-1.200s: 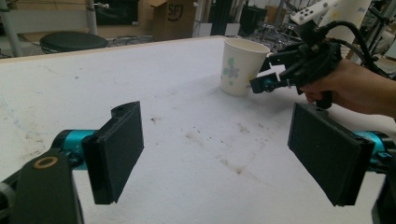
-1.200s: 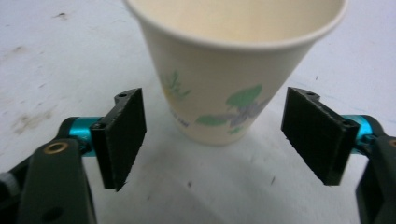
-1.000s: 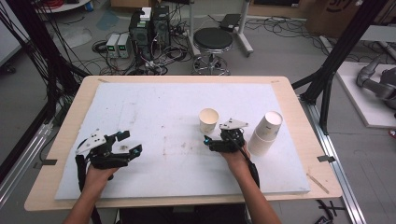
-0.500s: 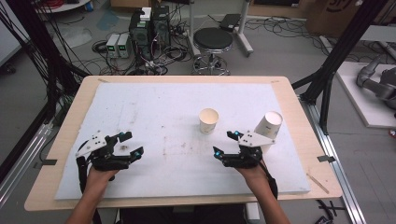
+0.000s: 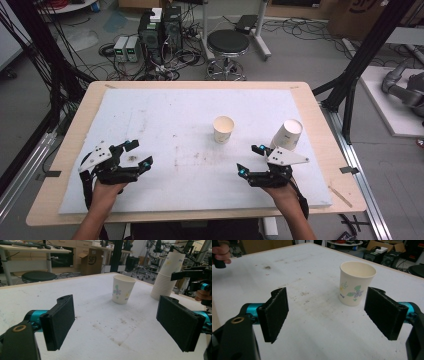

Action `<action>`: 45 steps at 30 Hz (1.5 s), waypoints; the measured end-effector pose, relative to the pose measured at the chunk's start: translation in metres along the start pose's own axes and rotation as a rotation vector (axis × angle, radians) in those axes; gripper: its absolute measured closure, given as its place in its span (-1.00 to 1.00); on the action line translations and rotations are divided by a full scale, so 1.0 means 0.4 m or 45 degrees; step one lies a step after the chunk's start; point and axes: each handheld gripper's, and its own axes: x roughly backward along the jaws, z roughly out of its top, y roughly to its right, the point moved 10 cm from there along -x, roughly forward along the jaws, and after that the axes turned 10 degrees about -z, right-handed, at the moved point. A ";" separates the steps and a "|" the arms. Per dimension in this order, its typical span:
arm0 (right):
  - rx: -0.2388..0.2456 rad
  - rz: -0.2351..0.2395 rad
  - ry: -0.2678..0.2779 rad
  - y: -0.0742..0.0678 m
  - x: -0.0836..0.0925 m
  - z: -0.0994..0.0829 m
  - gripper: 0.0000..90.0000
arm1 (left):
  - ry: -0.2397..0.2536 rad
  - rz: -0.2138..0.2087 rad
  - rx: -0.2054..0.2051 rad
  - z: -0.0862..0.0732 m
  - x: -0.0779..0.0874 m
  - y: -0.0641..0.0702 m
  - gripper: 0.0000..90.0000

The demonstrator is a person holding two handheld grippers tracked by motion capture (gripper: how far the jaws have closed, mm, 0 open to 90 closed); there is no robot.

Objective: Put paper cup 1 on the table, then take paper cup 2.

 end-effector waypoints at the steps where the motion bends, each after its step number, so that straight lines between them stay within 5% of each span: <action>1: 0.005 0.004 0.004 -0.001 0.003 0.002 -0.55 | -0.002 0.003 -0.004 0.000 -0.001 -0.002 -0.66; 24: -0.010 -0.018 0.003 0.018 0.089 -0.002 -0.55 | -0.017 -0.007 -0.010 -0.007 -0.006 -0.001 -0.66; 35: -0.052 -0.095 0.001 0.072 0.163 -0.025 -0.55 | -0.021 -0.006 -0.010 -0.009 -0.009 0.004 -0.66; 45: -0.098 -0.163 0.034 0.116 0.195 -0.001 -0.55 | -0.032 -0.019 -0.005 -0.013 -0.018 0.003 -0.66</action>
